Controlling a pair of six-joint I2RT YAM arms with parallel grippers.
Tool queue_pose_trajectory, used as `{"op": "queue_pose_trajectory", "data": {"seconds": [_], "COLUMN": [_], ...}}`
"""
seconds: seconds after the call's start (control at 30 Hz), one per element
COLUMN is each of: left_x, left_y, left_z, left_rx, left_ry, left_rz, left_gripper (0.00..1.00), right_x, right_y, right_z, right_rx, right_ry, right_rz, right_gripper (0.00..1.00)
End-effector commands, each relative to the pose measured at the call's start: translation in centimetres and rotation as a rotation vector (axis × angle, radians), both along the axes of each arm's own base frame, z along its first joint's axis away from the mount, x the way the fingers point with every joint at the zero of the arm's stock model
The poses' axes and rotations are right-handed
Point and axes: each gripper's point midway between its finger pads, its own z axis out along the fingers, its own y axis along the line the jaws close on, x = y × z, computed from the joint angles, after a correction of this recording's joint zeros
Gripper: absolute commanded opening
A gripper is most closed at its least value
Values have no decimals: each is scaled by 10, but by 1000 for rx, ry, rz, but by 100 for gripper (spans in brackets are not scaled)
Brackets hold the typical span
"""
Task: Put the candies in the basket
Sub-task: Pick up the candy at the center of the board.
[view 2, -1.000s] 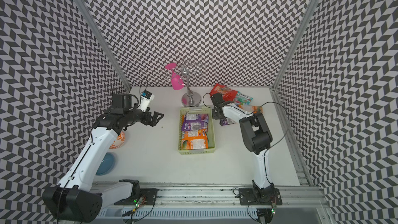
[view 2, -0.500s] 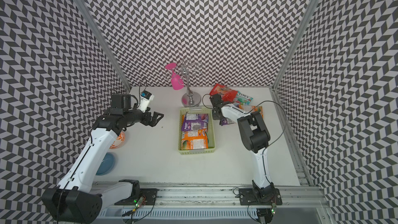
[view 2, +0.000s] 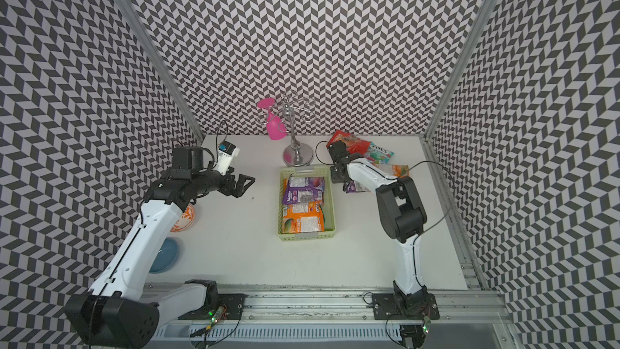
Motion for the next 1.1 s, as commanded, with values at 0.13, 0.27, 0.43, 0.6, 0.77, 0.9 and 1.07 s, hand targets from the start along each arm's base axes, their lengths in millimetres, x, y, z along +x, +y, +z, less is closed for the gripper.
{"op": "queue_pose_trajectory", "data": {"seconds": [0.13,0.27,0.43,0.6,0.77,0.9,1.07], "left_x": [-2,-7,-12,-26,-28,-24,-17], "left_y": [0,-18,-37,-78,-115,-137,-156], "left_z": [12,10,8,31,50,54,63], "left_rx": [-11,5,71,-20,-106,-135,-169], "left_ry": [-42,-55,-185,-387,-503,-540,-560], "left_rz": [-10,-110,-234,-420,-515,-567,-591], "left_gripper": [99,99,99,99,99,99,99], "right_x": [0,-3,-8,-16,-29,-38,-49], "right_y": [3,3,4,10,20,32,44], "right_z": [64,103,157,216,267,303,328], "right_rx": [62,109,222,428,637,804,1001], "right_ry": [-83,-140,-225,-315,-386,-407,-395], "right_rz": [19,17,4,-12,-23,-8,-23], "right_gripper": [0,0,0,0,0,0,0]}}
